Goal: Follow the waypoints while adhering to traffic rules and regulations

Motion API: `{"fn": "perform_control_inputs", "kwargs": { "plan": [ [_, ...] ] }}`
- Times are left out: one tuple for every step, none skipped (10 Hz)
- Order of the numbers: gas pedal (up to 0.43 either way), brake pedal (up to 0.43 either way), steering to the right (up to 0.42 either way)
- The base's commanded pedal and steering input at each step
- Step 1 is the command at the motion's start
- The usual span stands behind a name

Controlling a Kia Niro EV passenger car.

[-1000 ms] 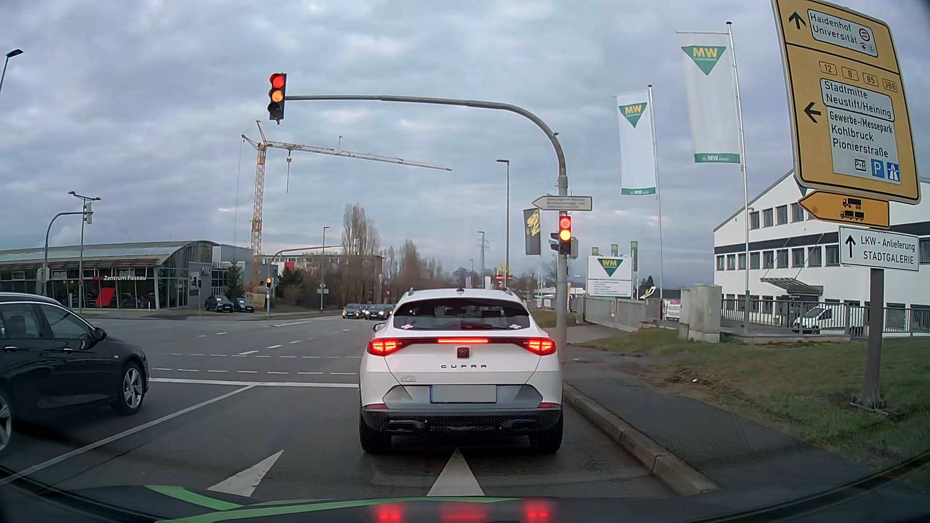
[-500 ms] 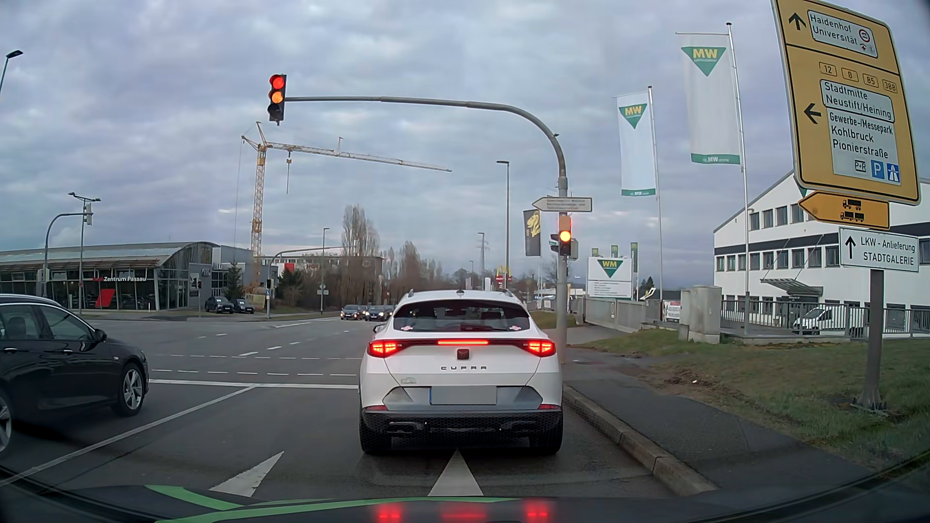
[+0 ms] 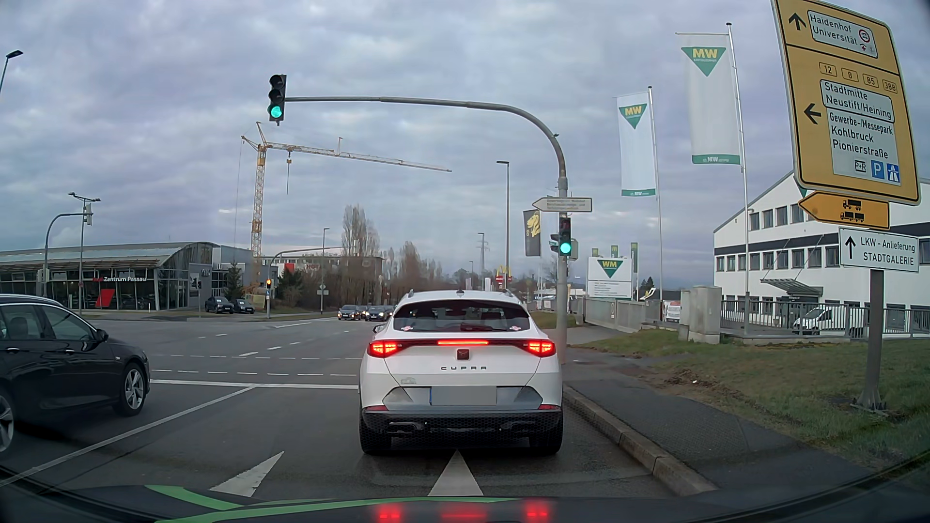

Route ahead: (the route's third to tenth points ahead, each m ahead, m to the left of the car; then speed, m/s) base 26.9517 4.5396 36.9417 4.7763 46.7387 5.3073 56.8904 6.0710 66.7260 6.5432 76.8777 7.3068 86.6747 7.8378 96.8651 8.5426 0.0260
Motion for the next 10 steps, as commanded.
{"fn": "perform_control_inputs", "kwargs": {
  "plan": [
    [0.0, 0.262, 0.011],
    [0.0, 0.268, 0.011],
    [0.0, 0.268, 0.011],
    [0.0, 0.262, 0.011],
    [0.0, 0.256, 0.011],
    [0.0, 0.238, 0.011],
    [0.0, 0.177, 0.011],
    [0.0, 0.116, 0.011],
    [0.0, 0.018, 0.011],
    [0.0, 0.0, 0.011]
  ]
}}
